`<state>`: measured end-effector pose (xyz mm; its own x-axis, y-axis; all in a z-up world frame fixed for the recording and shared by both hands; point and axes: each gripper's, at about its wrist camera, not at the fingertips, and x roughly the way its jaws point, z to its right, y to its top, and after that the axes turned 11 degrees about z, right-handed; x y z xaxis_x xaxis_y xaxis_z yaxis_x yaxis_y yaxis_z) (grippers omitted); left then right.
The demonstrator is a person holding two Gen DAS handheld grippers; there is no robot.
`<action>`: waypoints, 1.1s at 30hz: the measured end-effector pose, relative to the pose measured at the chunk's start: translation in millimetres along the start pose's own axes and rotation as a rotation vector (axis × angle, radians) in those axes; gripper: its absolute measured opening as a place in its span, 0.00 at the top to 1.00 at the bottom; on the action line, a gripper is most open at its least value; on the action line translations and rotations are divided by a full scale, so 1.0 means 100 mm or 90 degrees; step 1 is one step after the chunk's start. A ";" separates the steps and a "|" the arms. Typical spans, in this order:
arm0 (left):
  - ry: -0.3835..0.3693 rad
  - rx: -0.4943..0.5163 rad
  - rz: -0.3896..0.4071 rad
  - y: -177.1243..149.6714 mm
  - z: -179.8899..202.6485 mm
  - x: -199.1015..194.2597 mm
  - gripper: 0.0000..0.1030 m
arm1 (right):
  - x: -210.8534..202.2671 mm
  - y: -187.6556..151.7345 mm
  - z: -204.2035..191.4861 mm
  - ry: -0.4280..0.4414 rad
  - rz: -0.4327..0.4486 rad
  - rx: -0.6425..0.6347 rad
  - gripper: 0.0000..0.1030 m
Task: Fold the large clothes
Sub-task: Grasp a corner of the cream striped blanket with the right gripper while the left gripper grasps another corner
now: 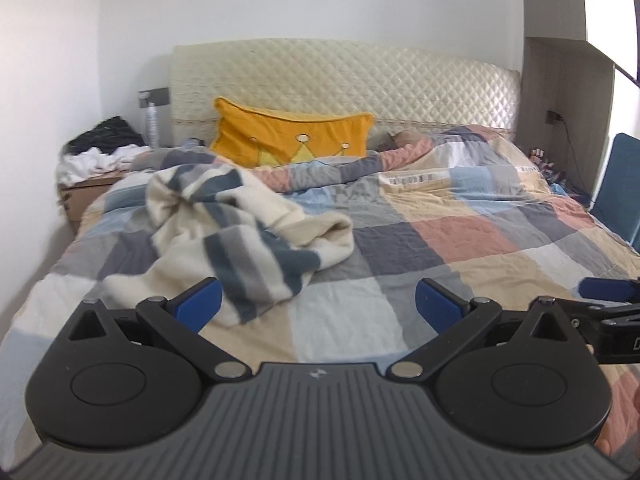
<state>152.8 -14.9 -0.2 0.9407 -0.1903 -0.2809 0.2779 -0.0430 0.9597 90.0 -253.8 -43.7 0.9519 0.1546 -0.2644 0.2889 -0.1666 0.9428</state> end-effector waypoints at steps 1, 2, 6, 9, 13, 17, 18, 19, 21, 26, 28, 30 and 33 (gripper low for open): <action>-0.008 -0.009 -0.003 0.05 -0.04 0.14 0.00 | 0.09 0.04 0.01 0.004 0.003 -0.003 0.00; -0.019 -0.018 -0.004 0.11 -0.08 0.30 0.00 | 0.19 0.07 0.02 0.008 0.005 -0.004 0.00; -0.031 -0.041 -0.014 0.28 -0.25 0.91 0.00 | 0.62 0.18 0.06 0.025 -0.002 -0.016 0.00; -0.040 -0.071 -0.025 0.40 -0.39 1.40 0.00 | 0.93 0.24 0.12 0.042 -0.014 -0.009 0.00; -0.065 -0.122 -0.053 0.46 -0.63 2.10 0.00 | 1.39 0.28 0.18 0.059 -0.028 -0.003 0.00; -0.082 -0.177 -0.084 0.43 -0.90 2.85 0.00 | 1.95 0.27 0.30 0.061 -0.053 0.019 0.16; -0.078 -0.190 -0.094 0.42 -0.97 3.04 0.00 | 2.12 0.25 0.33 0.056 -0.057 0.020 0.20; -0.074 -0.196 -0.108 0.42 -1.03 3.24 0.00 | 2.25 0.22 0.36 0.052 -0.062 0.020 0.21; -0.068 -0.206 -0.119 0.44 -1.16 3.63 0.00 | 2.55 0.17 0.42 0.059 -0.069 0.018 0.25; -0.047 -0.228 -0.154 0.47 -1.48 4.53 0.00 | 3.17 0.04 0.45 0.057 -0.050 -0.010 0.30; -0.032 -0.237 -0.189 0.43 -1.63 4.90 0.00 | 3.42 -0.02 0.44 0.054 -0.053 -0.024 0.38; -0.016 -0.241 -0.208 0.40 -1.77 5.23 0.00 | 3.71 -0.07 0.47 0.048 -0.056 -0.026 0.38; 0.004 -0.257 -0.241 0.30 -1.96 5.59 0.05 | 4.09 -0.13 0.50 0.050 -0.066 -0.021 0.39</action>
<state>725.2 69.6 -131.2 0.7614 -0.2280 -0.6069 0.6483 0.2718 0.7113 480.8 -236.9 -174.5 0.9060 0.2454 -0.3449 0.3803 -0.1140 0.9178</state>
